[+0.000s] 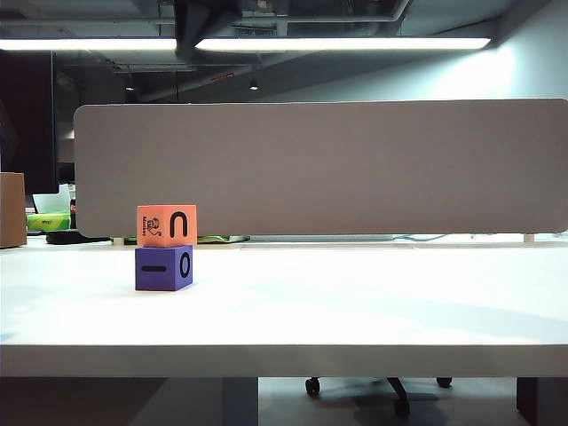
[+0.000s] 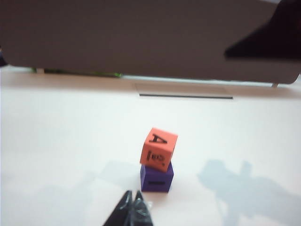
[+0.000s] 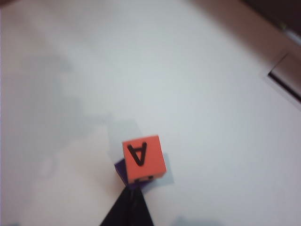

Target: Stack the letter block on the right onto the letter block on the left.

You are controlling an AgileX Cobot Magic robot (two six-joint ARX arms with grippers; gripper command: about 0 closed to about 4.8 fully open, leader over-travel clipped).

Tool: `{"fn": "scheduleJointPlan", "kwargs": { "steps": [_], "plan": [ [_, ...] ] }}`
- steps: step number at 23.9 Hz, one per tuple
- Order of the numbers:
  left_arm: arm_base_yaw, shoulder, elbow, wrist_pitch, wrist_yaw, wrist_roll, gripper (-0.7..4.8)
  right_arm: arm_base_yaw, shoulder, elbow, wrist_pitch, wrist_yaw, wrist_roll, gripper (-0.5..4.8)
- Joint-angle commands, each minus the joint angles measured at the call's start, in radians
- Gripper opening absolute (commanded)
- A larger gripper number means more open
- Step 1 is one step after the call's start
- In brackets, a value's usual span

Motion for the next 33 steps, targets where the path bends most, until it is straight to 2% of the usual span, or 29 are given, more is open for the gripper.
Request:
{"fn": "scheduleJointPlan", "kwargs": {
  "steps": [1, 3, 6, 11, 16, 21, 24, 28, 33],
  "plan": [
    [-0.002, 0.000, 0.006, -0.073, -0.003, 0.001, -0.05, 0.032, -0.045, 0.003, 0.052, 0.001, -0.019, -0.06],
    [-0.002, 0.000, 0.006, -0.117, -0.002, 0.005, -0.05, 0.056, -0.077, 0.003, 0.074, 0.006, -0.029, -0.07],
    [-0.002, -0.001, 0.006, -0.146, 0.021, 0.054, -0.05, 0.078, -0.121, 0.003, 0.102, 0.022, -0.041, -0.06],
    [-0.002, -0.035, 0.006, -0.140, 0.047, 0.052, -0.05, 0.080, -0.173, 0.003, 0.104, 0.028, -0.045, -0.06],
    [-0.002, -0.153, 0.006, -0.155, 0.043, 0.042, -0.05, 0.079, -0.214, 0.003, 0.103, 0.046, -0.070, -0.06],
    [-0.002, -0.298, 0.006, -0.234, 0.034, 0.042, -0.05, 0.079, -0.261, 0.002, 0.101, 0.047, -0.082, -0.06],
    [-0.002, -0.296, 0.006, -0.271, 0.034, 0.042, -0.05, 0.079, -0.283, 0.002, 0.100, 0.048, -0.089, -0.06],
    [-0.001, -0.296, 0.004, -0.294, 0.011, 0.047, -0.05, 0.080, -0.332, 0.002, 0.079, 0.055, -0.100, -0.06],
    [-0.002, -0.296, 0.004, -0.291, -0.101, 0.042, -0.05, 0.080, -0.433, 0.002, 0.017, 0.099, -0.127, -0.06]
  ]
}}
